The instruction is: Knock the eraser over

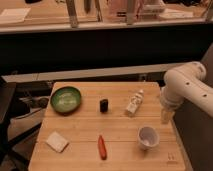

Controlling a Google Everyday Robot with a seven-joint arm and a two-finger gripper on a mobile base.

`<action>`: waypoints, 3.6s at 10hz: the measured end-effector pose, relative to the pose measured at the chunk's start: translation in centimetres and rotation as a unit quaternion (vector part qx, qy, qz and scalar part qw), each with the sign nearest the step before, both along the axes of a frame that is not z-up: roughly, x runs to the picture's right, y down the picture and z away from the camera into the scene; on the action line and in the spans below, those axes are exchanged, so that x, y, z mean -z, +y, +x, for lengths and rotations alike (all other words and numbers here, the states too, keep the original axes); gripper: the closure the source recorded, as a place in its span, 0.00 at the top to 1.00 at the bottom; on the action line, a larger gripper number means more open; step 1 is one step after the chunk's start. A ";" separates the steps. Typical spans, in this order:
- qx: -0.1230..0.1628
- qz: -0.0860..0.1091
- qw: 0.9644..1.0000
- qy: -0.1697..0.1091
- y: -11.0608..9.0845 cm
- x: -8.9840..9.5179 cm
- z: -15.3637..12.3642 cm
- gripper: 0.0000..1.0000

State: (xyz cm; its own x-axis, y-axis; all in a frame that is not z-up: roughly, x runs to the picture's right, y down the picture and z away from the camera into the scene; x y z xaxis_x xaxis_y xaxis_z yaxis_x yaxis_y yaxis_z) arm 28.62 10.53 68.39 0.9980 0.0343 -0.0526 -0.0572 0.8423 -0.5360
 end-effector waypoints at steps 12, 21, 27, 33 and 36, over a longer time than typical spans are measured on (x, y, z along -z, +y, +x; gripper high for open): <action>0.000 0.000 1.000 0.000 0.0 0.0 0.0 0.80; 0.026 0.009 1.000 -0.012 -0.8 -1.4 -3.2 0.80; 0.080 0.022 0.996 -0.039 -2.0 -4.4 -9.5 0.80; 0.114 0.033 0.991 -0.059 -2.4 -6.8 -13.6 0.80; 0.134 0.038 0.988 -0.073 -2.5 -8.1 -16.6 0.80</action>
